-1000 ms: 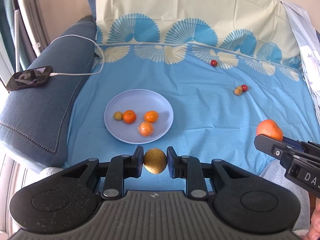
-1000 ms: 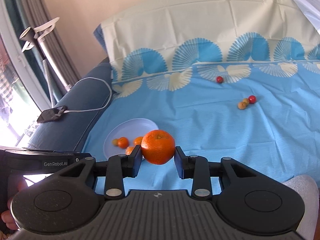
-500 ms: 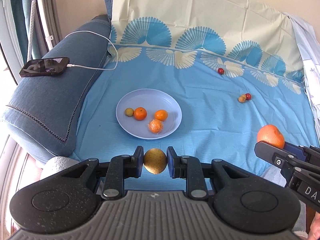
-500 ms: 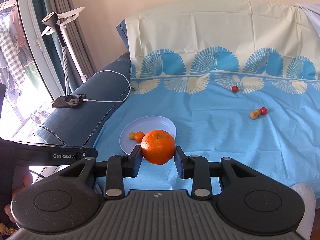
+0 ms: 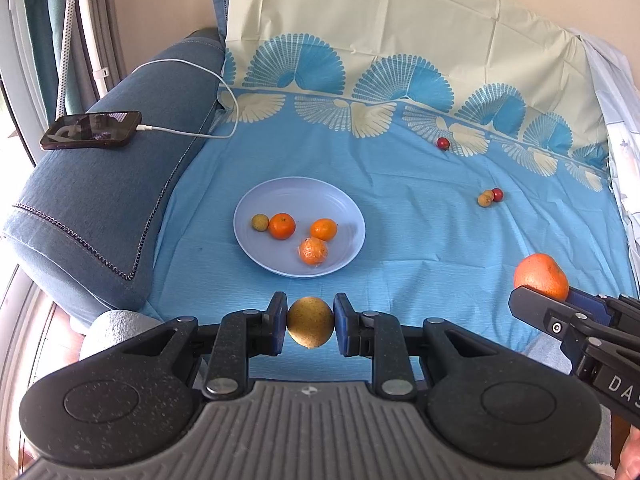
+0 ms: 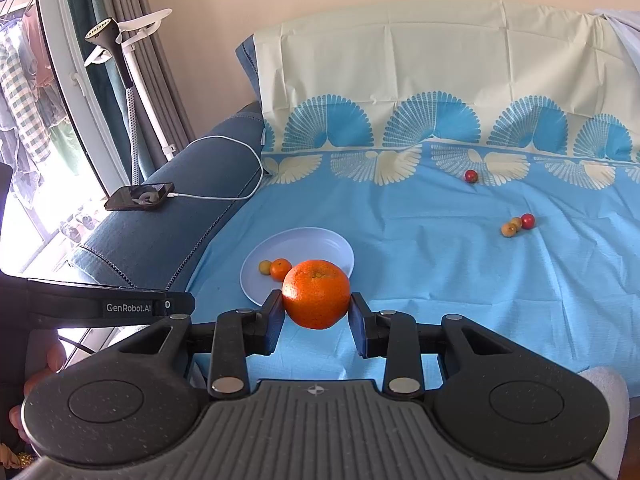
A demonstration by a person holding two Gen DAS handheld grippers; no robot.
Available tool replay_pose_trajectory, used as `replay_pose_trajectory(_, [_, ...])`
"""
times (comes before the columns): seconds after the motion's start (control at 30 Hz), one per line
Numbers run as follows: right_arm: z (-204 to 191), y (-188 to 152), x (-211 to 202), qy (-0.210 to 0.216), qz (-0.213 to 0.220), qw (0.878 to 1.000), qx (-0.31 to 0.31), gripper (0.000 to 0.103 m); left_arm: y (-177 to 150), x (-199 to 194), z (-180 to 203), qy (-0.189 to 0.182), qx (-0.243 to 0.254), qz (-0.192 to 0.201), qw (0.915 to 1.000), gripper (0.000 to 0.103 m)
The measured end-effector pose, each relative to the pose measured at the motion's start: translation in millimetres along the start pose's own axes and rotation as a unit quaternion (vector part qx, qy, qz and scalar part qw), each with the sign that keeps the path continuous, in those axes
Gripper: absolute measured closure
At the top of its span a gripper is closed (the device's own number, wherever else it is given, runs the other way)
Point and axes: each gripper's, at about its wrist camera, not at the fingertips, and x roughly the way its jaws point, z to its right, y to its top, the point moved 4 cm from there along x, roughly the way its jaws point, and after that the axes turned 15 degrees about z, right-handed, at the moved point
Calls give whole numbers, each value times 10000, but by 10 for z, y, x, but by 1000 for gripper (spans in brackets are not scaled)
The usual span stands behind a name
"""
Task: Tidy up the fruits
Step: 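Carry the yellow fruit with the left gripper while the right gripper carries the mandarin to the plate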
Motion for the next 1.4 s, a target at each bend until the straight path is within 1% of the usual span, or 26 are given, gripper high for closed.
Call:
replay_pose_trajectory(0.53, [37,-38,76,-13,-122,9999,67,67,-35,104,-37,25,-21,-115,9999,76])
replay_pose_trajectory(0.77, [52,-51,173,-22,-254,9996,81,67,-64,208,-65,63,-51,-228,9997,76])
replay_pose_trajectory(1.13, [73,-79,413,-69,-486,9988,33,67,-26,475,-141,173,-103,-479,9986,76])
replay_pose_trajectory(1.4, [49,-81,728,-53,-698,9975,5,67,91,743,-274,289,-152,-572,9978,76])
